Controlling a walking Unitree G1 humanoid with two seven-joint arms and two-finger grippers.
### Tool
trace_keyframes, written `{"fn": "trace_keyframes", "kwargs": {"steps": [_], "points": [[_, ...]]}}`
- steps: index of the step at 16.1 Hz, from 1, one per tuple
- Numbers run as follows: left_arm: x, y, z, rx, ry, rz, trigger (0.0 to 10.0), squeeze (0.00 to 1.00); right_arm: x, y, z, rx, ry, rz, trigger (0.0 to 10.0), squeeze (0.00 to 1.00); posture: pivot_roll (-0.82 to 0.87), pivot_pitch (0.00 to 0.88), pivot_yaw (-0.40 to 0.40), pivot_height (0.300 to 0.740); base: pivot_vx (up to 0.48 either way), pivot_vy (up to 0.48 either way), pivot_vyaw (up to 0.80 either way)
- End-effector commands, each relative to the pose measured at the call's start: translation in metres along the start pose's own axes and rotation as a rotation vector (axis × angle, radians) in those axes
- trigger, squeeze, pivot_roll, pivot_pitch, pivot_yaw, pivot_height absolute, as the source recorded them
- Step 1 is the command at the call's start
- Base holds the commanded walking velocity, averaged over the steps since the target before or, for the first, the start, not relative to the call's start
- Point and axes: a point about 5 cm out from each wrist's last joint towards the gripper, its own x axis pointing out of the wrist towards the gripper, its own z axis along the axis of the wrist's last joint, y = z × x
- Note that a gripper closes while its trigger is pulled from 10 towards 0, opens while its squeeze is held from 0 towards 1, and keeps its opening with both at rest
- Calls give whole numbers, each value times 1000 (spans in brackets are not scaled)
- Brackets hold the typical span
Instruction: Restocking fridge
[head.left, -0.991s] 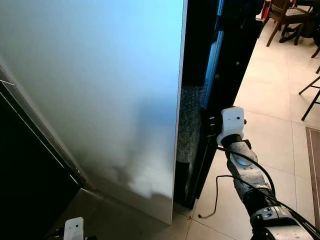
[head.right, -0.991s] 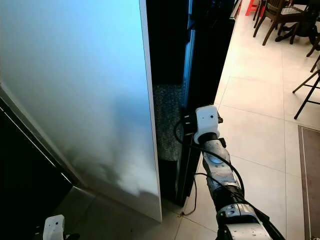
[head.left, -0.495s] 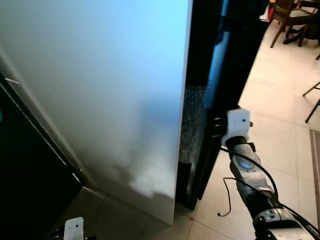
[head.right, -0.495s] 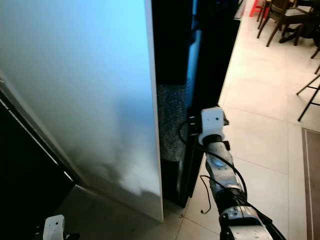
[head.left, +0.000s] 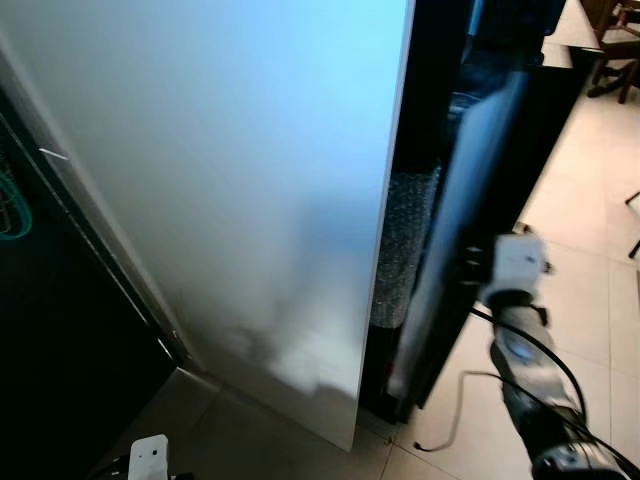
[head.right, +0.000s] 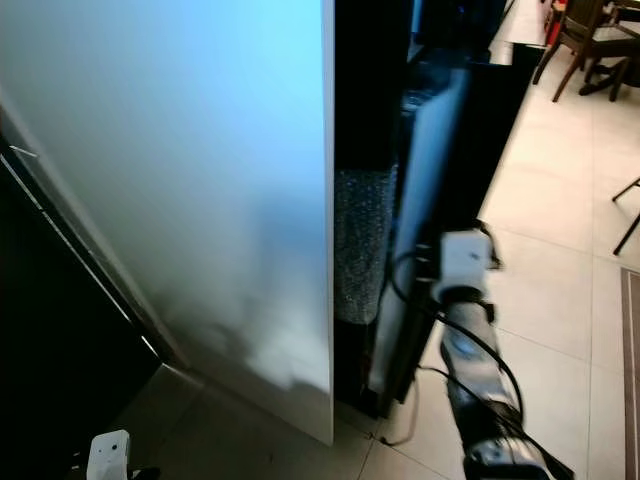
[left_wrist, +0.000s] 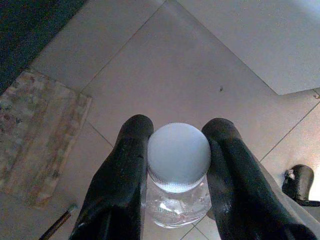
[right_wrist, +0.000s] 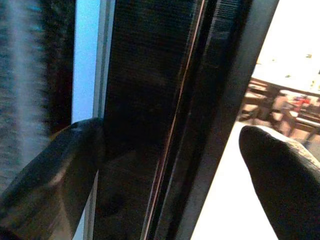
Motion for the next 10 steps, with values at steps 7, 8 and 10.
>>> {"fn": "trace_keyframes", "kwargs": {"steps": [7, 8, 10], "points": [[-1, 1, -7, 26, 32, -6, 10000, 0, -26, -66, -26, -58, 106, -318, 10000, 0, -135, 0, 41, 740, 0, 0, 0], [-1, 1, -7, 26, 33, -5, 10000, 0, -32, -71, -33, -32, 137, -353, 10000, 0, -135, 0, 41, 740, 0, 0, 0], [-1, 1, -7, 27, 33, -6, 10000, 0, -41, -76, -47, -7, 204, -386, 10000, 0, -137, 0, 41, 740, 0, 0, 0]]}}
